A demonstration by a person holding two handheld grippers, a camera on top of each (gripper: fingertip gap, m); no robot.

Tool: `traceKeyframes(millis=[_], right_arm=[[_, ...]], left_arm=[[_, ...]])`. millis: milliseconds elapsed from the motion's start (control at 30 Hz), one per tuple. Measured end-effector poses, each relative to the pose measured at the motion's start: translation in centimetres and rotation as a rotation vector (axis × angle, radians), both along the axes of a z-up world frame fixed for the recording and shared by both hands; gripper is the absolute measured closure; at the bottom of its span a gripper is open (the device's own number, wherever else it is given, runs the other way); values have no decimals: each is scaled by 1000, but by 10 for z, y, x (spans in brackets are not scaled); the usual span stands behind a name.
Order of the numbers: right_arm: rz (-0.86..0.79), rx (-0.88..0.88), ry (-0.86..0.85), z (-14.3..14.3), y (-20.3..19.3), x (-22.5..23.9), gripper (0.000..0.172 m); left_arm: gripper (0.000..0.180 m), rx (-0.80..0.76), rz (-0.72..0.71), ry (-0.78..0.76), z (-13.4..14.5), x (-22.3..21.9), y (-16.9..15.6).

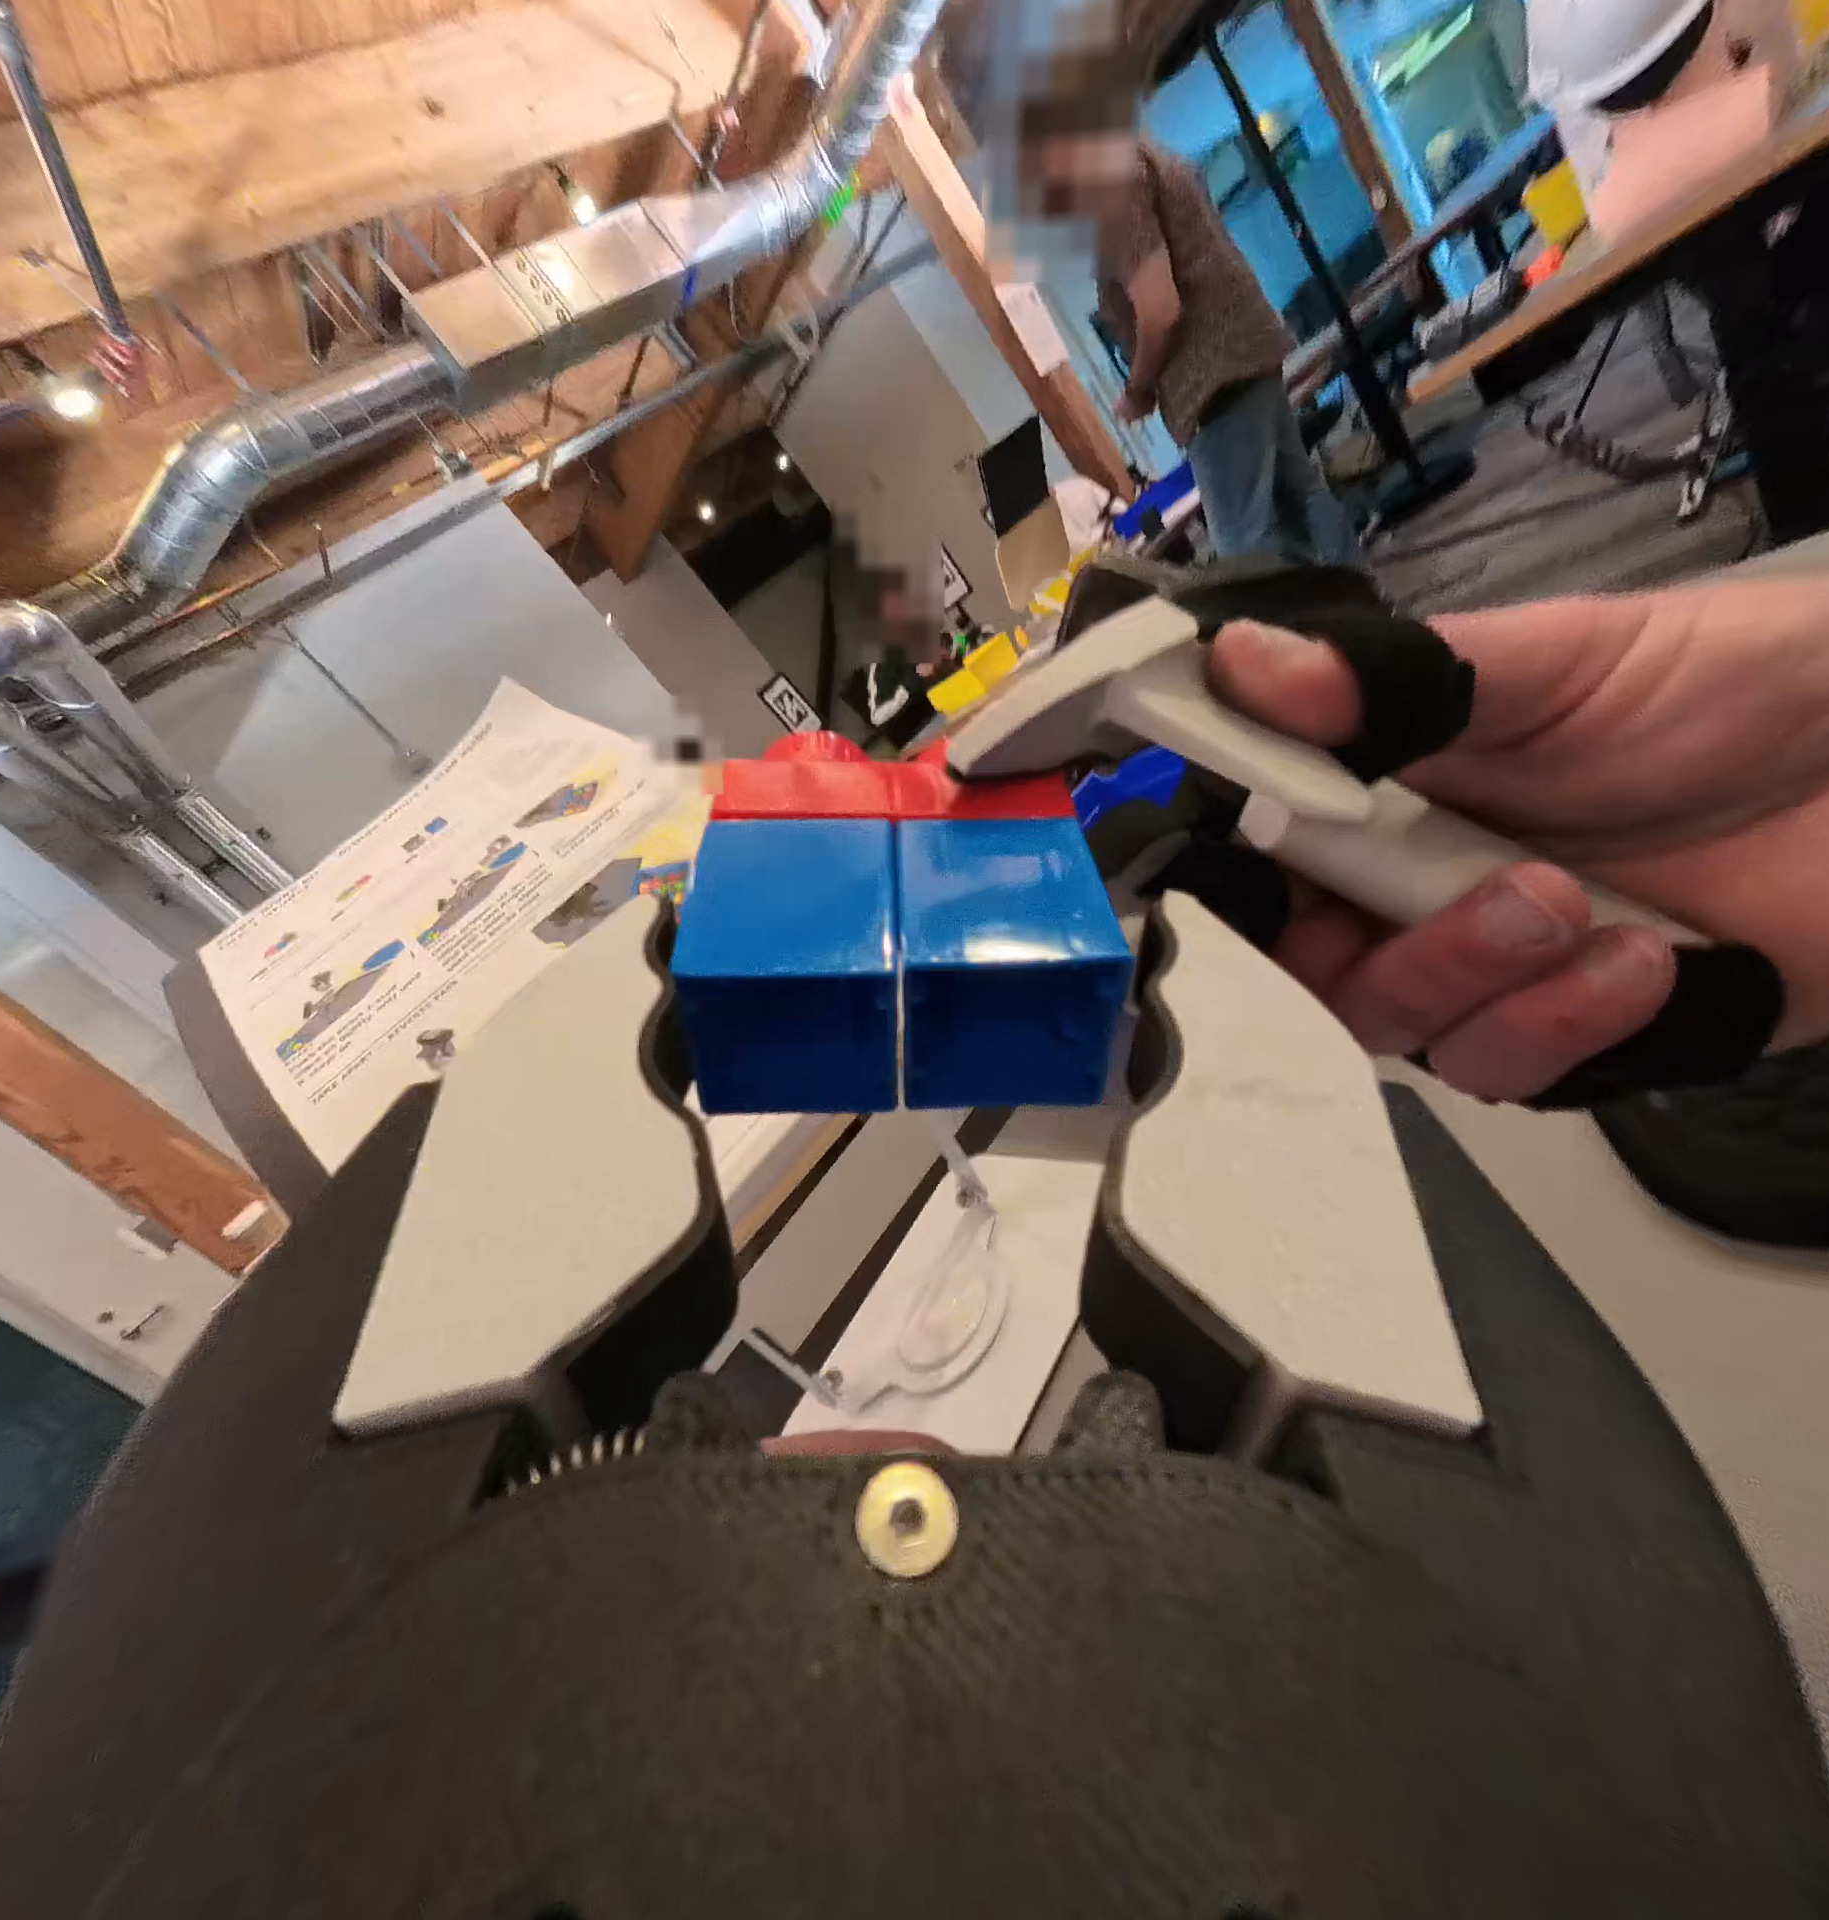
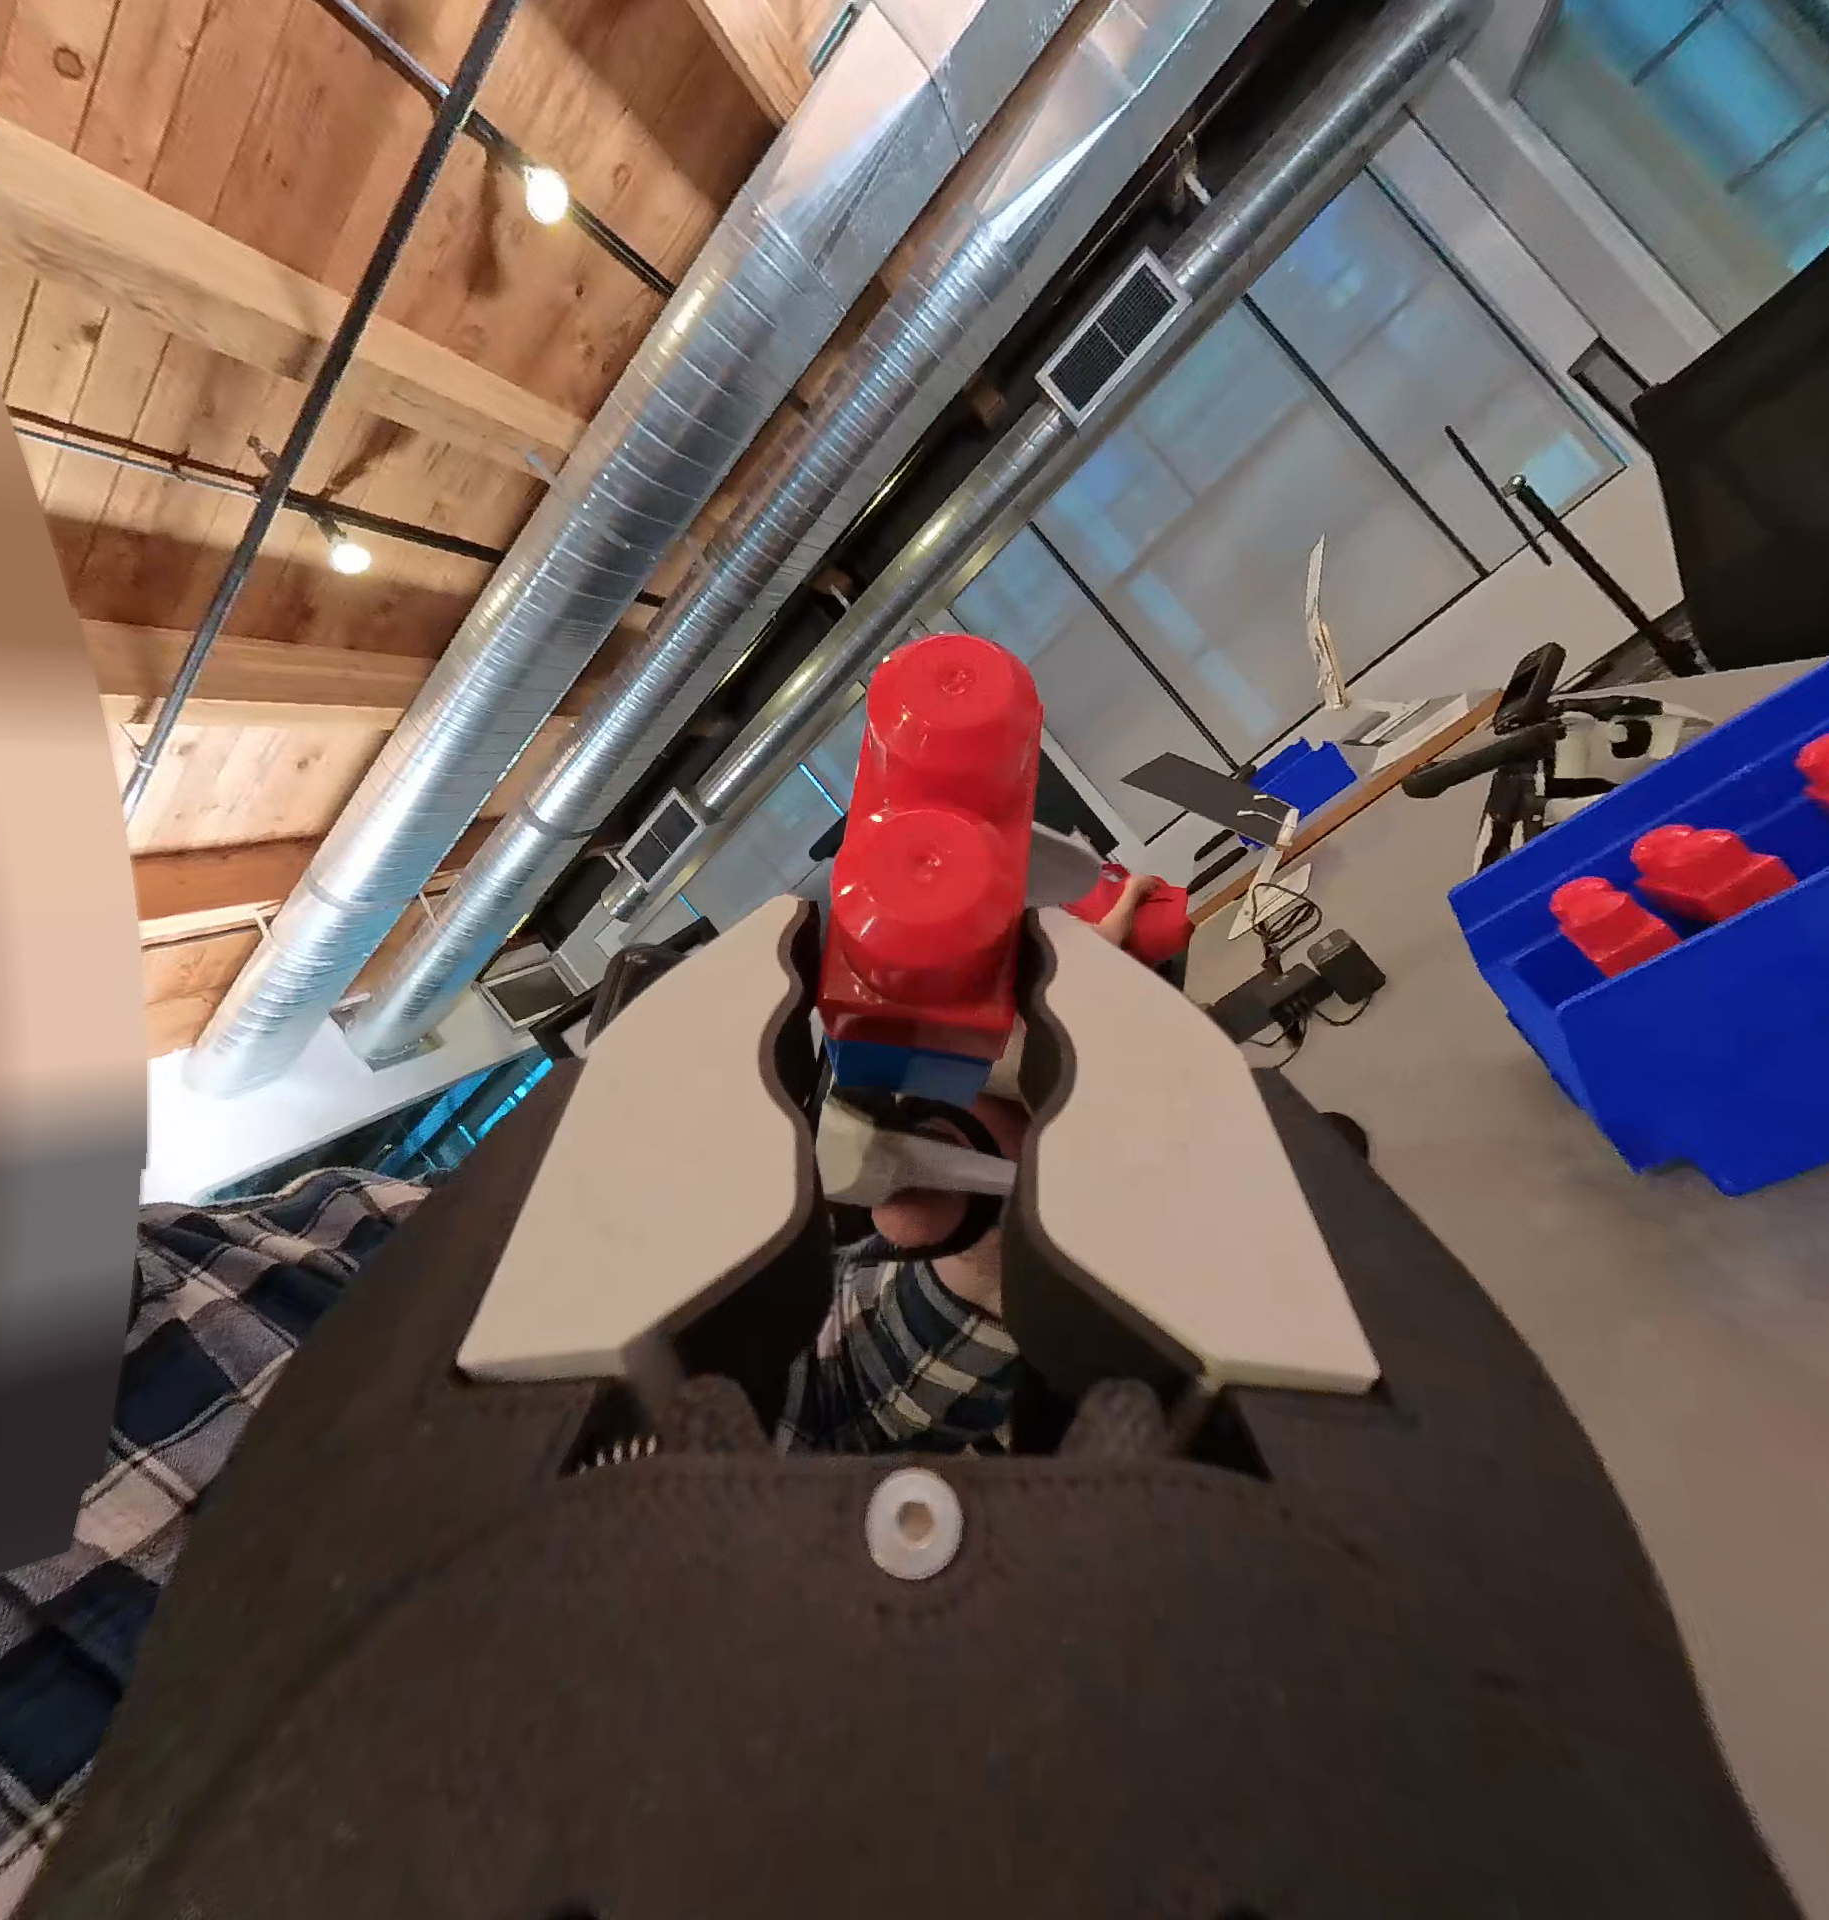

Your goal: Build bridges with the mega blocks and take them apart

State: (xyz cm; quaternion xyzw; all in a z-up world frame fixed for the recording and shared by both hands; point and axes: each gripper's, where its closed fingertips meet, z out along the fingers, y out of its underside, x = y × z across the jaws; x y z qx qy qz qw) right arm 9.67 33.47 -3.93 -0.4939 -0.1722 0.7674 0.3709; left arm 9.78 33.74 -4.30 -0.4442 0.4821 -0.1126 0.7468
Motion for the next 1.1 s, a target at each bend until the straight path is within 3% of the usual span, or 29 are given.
traceKeyframes(millis=[133,300,500,700,767,900,1100], right_arm=[[21,-44,23,-4,-2,-1,135],[49,-55,15,-6,-8,-3,135],[48,-40,35,-2,-14,-7,135],[-16,-14,10,-3,-16,-7,135],[-22,-11,21,-3,-17,-7,135],[-33,-4,30,-3,-21,-8,135],[-40,22,12,-6,-27,-9,135]], left_arm=[[96,15,-9,-6,3,2,1],[78,31,-64,6,1,2,-2],[91,43,-73,35,-2,5,-5],[90,44,-92,23,-2,5,-7],[80,37,-115,1,2,6,-11],[92,29,-124,14,0,7,-11],[93,26,-153,37,-3,6,-16]])
